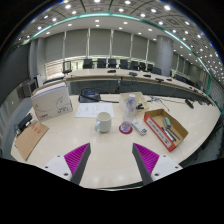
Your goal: Pour water
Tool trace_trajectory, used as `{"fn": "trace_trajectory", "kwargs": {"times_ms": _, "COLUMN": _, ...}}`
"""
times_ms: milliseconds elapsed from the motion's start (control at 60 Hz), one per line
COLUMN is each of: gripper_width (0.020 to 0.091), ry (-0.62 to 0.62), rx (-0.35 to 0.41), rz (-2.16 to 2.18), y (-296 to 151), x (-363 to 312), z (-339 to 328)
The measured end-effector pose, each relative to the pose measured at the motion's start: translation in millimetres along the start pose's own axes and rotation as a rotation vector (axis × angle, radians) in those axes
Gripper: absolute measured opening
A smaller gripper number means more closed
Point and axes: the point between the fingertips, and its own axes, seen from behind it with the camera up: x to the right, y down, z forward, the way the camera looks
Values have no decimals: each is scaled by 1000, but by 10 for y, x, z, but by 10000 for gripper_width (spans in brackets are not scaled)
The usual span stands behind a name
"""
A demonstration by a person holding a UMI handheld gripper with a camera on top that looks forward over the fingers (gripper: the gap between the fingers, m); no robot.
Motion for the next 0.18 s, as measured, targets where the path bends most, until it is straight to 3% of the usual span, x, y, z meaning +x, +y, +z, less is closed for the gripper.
{"fn": "trace_trajectory", "kwargs": {"times_ms": 183, "gripper_width": 859, "ry": 14, "rx": -20, "rz": -39, "y": 128, "x": 5, "z": -72}}
